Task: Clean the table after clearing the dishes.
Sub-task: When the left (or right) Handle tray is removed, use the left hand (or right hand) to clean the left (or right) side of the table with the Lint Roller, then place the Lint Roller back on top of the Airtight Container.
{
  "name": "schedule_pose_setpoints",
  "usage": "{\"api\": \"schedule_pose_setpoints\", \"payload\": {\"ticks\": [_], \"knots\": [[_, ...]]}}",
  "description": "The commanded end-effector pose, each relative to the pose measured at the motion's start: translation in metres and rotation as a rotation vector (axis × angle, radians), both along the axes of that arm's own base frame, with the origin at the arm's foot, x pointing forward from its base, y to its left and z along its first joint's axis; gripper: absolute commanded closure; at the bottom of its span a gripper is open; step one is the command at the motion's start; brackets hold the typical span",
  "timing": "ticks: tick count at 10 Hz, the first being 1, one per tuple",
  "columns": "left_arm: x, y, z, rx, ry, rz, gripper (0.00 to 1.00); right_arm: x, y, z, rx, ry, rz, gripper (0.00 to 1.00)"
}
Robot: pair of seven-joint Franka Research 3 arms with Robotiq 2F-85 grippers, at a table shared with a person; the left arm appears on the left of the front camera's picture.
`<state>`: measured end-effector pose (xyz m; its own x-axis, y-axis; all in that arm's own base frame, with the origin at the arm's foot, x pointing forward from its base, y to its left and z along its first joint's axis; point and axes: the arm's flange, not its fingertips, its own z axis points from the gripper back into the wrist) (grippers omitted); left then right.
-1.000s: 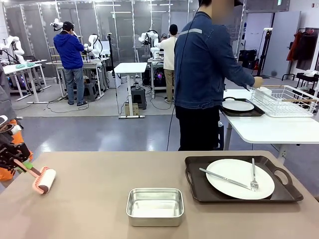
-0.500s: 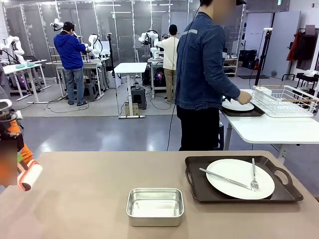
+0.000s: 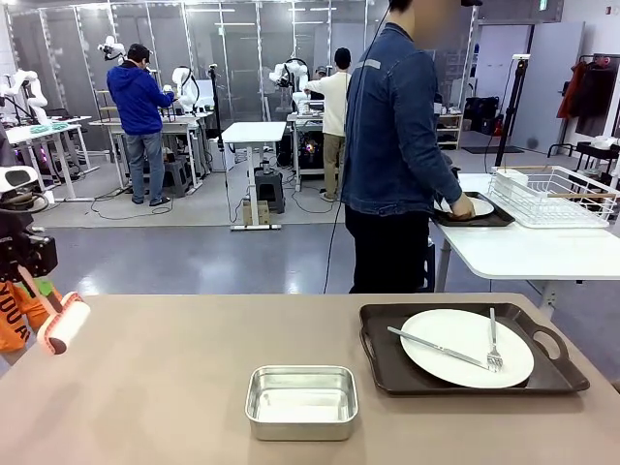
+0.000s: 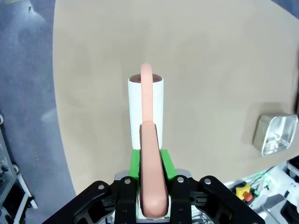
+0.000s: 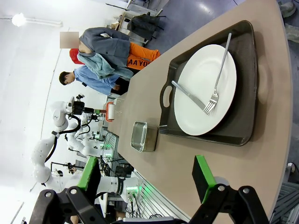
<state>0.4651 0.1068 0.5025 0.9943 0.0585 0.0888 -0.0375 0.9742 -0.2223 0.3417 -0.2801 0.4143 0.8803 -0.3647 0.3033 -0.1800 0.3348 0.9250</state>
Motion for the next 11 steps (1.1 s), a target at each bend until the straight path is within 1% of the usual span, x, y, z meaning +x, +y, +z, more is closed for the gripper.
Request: {"api": "schedule_pose_setpoints", "payload": {"ticks": [1,10,11], "knots": [[0.0005,0.0052,-0.0032,0.006,-0.006,-0.002,0.78,-0.0013,0.0007,0.0034,-0.001,-0.008,0.002,0.0],[0.0005,0.0052,-0.0032,0.006,-0.006,-0.002,0.78,-0.0013,0.0007,0.0034,-0.001,-0.008,0.002,0.0],[0.0019,0.004,-0.0061,-0.003,0.011,0.007,0.78,-0.0013,0.0007,0.0034,-0.001,-0.008,0.002,0.0]]}}
